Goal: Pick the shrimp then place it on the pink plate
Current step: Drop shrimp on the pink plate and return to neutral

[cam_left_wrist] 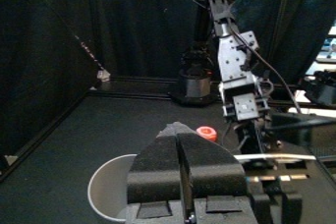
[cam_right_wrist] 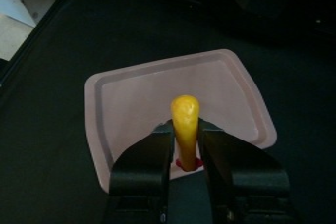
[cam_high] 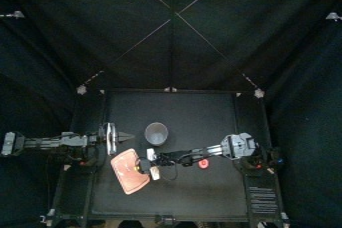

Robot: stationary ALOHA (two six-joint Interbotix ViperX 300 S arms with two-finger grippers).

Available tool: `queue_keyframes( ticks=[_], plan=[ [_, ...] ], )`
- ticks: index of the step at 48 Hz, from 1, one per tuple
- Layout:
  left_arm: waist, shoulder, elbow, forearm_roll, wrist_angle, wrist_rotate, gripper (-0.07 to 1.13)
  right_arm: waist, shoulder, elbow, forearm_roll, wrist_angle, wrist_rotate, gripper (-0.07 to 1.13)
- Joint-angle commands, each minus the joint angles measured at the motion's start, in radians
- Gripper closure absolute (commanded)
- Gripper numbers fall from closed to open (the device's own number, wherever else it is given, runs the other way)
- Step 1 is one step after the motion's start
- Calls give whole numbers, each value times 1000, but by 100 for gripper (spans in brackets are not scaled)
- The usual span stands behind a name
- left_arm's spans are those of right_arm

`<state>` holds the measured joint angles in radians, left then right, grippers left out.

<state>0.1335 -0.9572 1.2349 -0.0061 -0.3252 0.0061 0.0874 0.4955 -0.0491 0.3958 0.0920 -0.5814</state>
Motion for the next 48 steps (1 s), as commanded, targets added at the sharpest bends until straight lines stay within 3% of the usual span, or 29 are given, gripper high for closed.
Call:
queue_keyframes(
  ticks=[1, 20, 37, 48],
  plan=[
    [3, 5, -11, 0, -3, 0, 96, 3, 18, -103, 9, -6, 0, 47],
    [3, 5, 5, 0, -2, 0, 96, 3, 86, -187, 40, 9, 2, 21],
    [3, 5, 9, -2, -2, -2, 96, 11, 49, -138, 43, -15, 2, 20],
    [3, 5, 14, -3, -3, -2, 96, 35, -48, 21, 69, -173, 0, 20]
  ],
)
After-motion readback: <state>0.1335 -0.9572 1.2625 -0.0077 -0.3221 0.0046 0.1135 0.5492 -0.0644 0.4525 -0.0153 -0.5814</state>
